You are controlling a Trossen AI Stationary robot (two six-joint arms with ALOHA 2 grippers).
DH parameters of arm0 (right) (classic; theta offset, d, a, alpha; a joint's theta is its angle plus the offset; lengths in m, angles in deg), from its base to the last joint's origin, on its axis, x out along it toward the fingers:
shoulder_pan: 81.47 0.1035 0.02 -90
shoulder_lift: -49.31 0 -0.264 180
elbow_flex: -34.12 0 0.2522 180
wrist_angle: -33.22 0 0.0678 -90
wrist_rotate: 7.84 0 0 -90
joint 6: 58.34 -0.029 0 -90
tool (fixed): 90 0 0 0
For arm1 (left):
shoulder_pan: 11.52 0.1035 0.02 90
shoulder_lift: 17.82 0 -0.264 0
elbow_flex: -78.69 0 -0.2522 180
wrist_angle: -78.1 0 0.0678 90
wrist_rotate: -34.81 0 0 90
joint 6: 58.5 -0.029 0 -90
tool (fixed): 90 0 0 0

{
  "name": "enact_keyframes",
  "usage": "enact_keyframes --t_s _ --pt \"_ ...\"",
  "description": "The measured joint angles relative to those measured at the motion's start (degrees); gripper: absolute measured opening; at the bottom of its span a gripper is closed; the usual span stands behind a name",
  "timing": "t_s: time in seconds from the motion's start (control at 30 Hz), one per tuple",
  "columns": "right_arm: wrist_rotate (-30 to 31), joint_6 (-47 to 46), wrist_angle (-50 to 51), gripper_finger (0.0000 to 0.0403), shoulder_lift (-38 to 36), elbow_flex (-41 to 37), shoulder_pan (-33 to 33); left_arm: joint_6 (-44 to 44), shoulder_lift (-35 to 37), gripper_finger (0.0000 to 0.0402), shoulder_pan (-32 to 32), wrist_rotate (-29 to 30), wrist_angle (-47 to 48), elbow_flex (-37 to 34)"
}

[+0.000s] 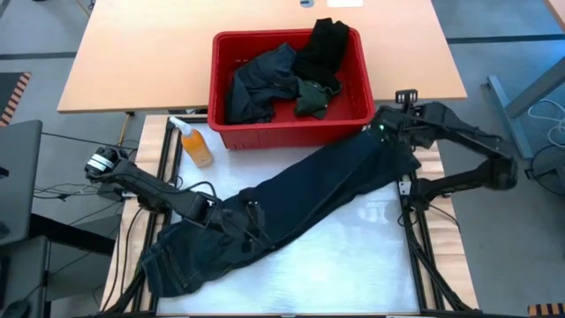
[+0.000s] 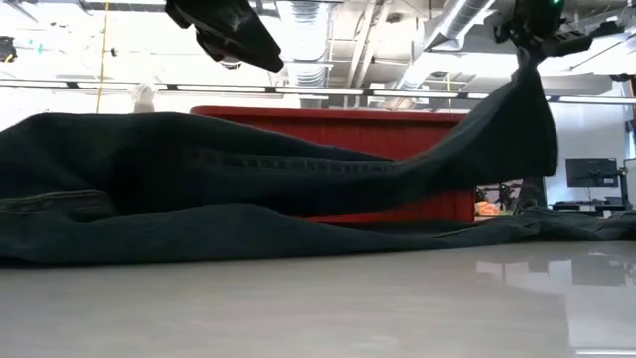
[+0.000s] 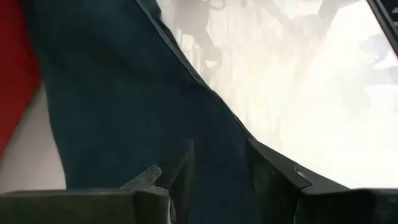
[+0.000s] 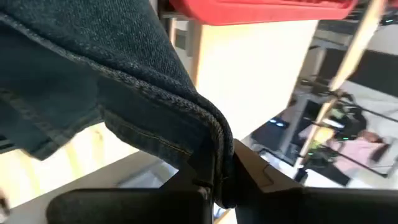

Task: Fold Laundry from Bin
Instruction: Fold the dark blue jeans

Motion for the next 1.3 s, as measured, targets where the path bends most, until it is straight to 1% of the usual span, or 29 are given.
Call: enact_keyframes --t_s 0.1,0.13,0.23,0.27,0.33,0.43,0.5,0.67,0.77,0.93,1.03,1.17,1.27,1.3 --pt "-0.3 3.3 0.0 0.0047 0.0 0.0 -2.8 0.3 0.0 0.0135 -0.1 0.8 0.1 0.0" --pt "1.4 5.1 0.1 0.0047 0.0 0.0 -3.6 0.4 0.0 0.0135 0.0 1.2 0.1 0.0" --pt "11.9 9.9 -0.4 0.0047 0.1 0.0 -6.1 0.4 0.0 0.0135 0.0 1.7 0.1 0.0" --pt "13.7 11.5 -1.1 0.0047 0.1 0.0 -7.2 0.4 0.0 0.0135 0.0 1.7 0.1 0.0" --pt "14.0 14.3 -2.9 0.0047 -0.1 0.0 -10.4 0.7 0.0 0.0135 0.0 1.6 0.1 0.0" --pt "11.0 16.0 -4.0 0.0047 0.2 0.0 -15.4 1.2 0.0 0.0135 0.0 1.6 0.0 0.0" --pt "10.2 16.0 -4.7 0.0047 0.8 0.0 -17.8 1.7 0.0 0.0135 0.0 1.7 0.0 0.0" --pt "13.0 17.7 -8.3 0.0047 2.2 0.0 -21.4 1.7 0.0 0.0135 0.0 1.7 -0.6 0.0" --pt "11.7 20.0 -7.9 0.0046 3.2 0.0 -22.8 1.7 0.0 0.0135 0.0 1.7 -0.6 0.0" --pt "12.3 27.3 -4.9 0.0047 2.9 0.0 -21.9 1.7 0.0 0.0135 0.0 1.7 -1.1 0.0" --pt "12.2 30.2 -5.6 0.0047 2.8 0.0 -17.6 1.8 0.0 0.0135 0.0 2.1 -1.1 0.0" --pt "8.4 26.5 -5.9 0.0046 4.4 0.1 -9.2 1.8 0.0 0.0135 -0.3 3.0 -1.1 0.0" --pt "3.9 21.8 -4.0 0.0047 7.0 0.0 -7.1 1.4 0.0 0.0135 -0.3 3.3 -1.1 0.0" --pt "3.6 20.5 -2.7 0.0046 8.1 0.0 -7.2 1.4 0.0 0.0135 -0.3 3.3 -1.1 0.0"
